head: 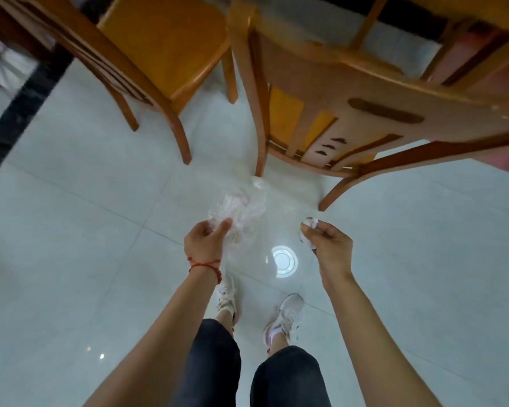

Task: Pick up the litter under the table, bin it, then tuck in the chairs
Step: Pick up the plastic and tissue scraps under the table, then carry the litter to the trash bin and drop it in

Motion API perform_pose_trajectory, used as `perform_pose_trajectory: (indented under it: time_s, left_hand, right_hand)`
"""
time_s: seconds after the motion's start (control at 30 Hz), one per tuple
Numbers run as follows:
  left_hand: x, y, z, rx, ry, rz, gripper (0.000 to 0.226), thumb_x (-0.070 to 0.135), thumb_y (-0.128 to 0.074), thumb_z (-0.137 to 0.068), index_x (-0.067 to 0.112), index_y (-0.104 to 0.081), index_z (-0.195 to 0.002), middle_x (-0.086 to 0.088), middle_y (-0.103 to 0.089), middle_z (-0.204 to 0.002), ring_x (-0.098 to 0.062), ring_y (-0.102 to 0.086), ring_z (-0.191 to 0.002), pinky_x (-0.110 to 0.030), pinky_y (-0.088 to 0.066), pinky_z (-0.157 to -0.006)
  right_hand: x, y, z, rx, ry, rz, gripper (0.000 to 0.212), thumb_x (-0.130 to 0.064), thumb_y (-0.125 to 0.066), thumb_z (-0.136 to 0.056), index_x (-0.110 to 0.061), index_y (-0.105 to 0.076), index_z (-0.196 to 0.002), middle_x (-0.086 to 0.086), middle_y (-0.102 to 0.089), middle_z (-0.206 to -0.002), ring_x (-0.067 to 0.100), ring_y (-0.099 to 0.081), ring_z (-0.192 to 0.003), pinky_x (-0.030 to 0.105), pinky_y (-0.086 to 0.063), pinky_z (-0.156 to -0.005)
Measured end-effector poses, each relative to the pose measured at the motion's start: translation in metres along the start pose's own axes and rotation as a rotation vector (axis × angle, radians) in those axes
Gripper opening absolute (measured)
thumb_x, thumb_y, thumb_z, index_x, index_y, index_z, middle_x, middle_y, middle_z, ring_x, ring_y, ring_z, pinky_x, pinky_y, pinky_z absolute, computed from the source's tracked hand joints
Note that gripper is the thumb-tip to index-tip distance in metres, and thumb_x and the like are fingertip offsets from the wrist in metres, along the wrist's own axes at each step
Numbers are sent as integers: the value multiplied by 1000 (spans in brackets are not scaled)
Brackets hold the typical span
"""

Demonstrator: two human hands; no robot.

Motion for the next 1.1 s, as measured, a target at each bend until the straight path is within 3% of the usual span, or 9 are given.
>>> perform_pose_trajectory:
  time_s: [0.17,0.3,0.47,0.57,0.8,0.93,1.1]
  left_hand:
    - [30,39,27,22,-30,60,51,26,-73,-72,17,-30,-47,0,-27,-50,-16,-24,-50,-28,-22,-52]
    - [35,64,47,72,1,155,48,26,-72,-73,15,-30,-52,-3,-26,-54,-16,-23,-54,-29,-24,-54]
    - [28,89,71,166,43,260,46,27,-72,-72,14,-32,-54,-2,-28,-54,-17,-27,-54,-28,-29,-54]
    - [20,104,83,239,60,320,47,28,-72,-72,16,-32,-52,-1,-28,-54,-18,-27,-55,-30,-28,-55]
    - [-20,160,123,456,131,462,50,26,-74,-70,18,-29,-51,1,-27,-54,-16,-25,-53,-28,-24,-52]
    - [-47,194,144,572,183,528,48,27,-74,-71,17,-31,-51,0,-30,-54,-16,-27,-53,-26,-26,-51]
    - [-88,247,173,735,233,612,48,25,-74,-72,18,-32,-49,1,-30,-52,-15,-28,-51,-25,-27,-50]
  right_hand:
    - [-35,-9,46,-47,50,-17,15,-2,-70,-74,-18,-69,-76,1,-68,-78,15,-62,-78,23,-50,-78]
    - [-52,-12,69,-125,89,49,13,-8,-71,-75,-21,-69,-76,-7,-68,-74,10,-62,-73,13,-51,-64]
    - [-67,-15,85,-212,140,154,17,-9,-72,-74,-25,-69,-70,-5,-68,-72,11,-62,-71,20,-50,-69]
    - [-69,-22,90,-286,165,199,12,-8,-72,-74,-21,-71,-75,-5,-69,-73,11,-63,-71,17,-49,-65]
    - [-48,-68,124,-506,181,375,10,-9,-73,-74,-15,-71,-82,-3,-69,-76,11,-64,-71,19,-52,-67]
    - [-30,-100,153,-630,171,417,14,-6,-73,-72,-21,-71,-71,-8,-68,-67,6,-63,-62,12,-52,-60]
    - [9,-140,209,-809,146,534,10,-6,-72,-73,-15,-72,-76,-4,-67,-69,9,-62,-66,21,-50,-67]
Point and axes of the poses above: each hand's wrist, its own z-axis away from the middle knuckle, its own y-axis out of the back of the hand, x = y × z, the point moved 4 cm from there along -z, towards the middle knuckle
